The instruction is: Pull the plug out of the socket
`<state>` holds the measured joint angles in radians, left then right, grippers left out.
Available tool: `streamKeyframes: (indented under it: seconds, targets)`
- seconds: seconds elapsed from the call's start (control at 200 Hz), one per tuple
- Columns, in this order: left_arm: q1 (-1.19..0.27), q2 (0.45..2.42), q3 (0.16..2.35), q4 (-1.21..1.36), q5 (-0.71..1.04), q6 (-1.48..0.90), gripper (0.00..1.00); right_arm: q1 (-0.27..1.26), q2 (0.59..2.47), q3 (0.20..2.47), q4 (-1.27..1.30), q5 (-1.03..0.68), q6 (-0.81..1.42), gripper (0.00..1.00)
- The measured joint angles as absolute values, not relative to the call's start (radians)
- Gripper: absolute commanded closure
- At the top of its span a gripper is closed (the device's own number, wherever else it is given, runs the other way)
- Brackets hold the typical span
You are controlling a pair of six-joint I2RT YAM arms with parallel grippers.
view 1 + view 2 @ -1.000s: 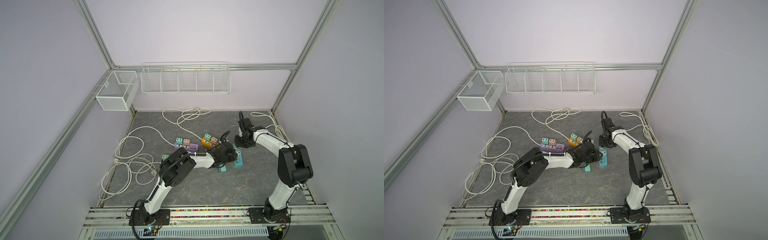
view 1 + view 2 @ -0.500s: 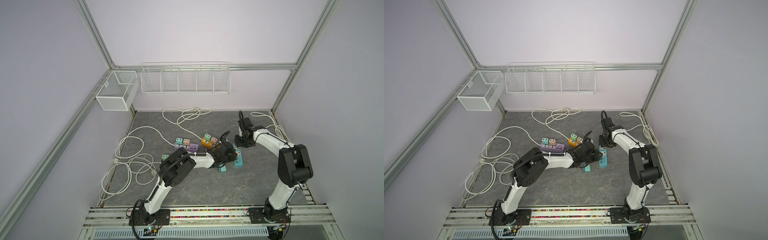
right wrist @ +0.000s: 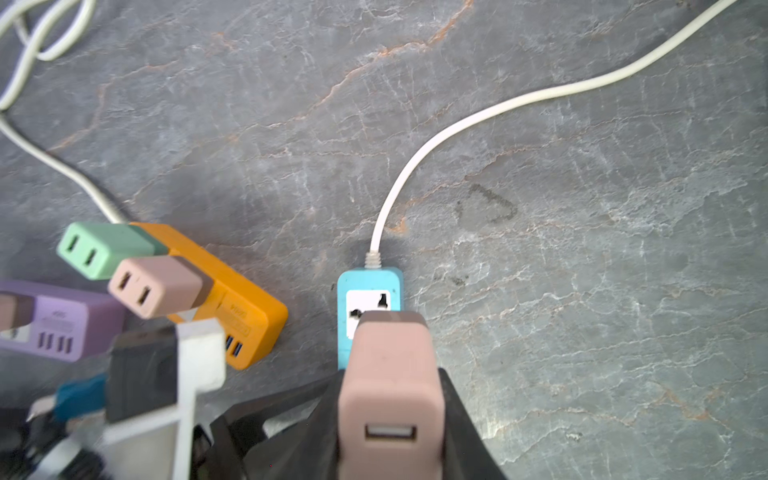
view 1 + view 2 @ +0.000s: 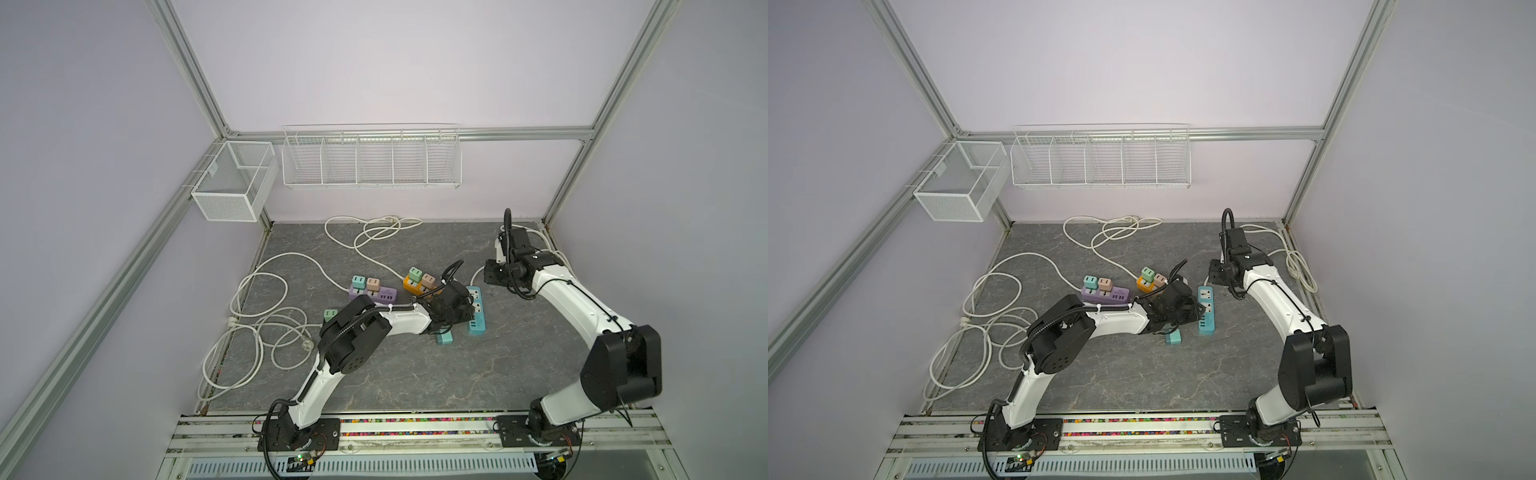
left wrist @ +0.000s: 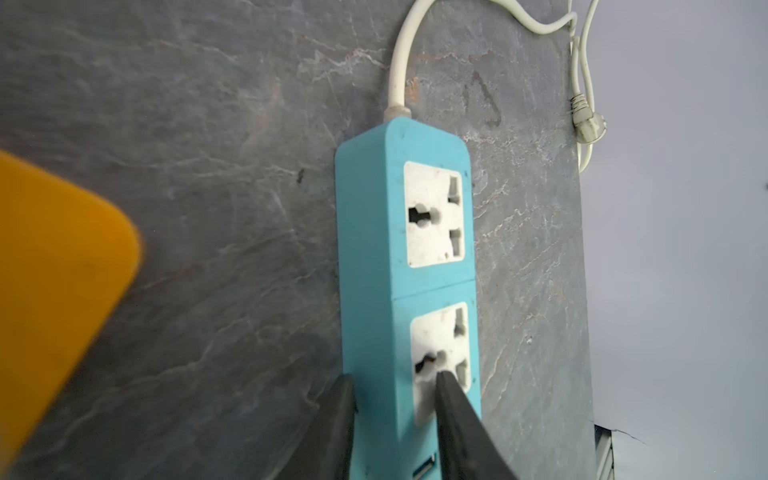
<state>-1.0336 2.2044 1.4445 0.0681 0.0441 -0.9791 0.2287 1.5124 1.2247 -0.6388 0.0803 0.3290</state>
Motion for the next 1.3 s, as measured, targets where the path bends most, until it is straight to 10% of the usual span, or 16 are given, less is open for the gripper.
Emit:
streamKeyframes:
  seconds: [1.305]
  targets:
    - [-1.032, 1.524, 0.957, -0.083, -0.129, -0.851, 0.31, 0.354, 1.097, 0.742, -0.543, -0.309, 0.541, 0.81]
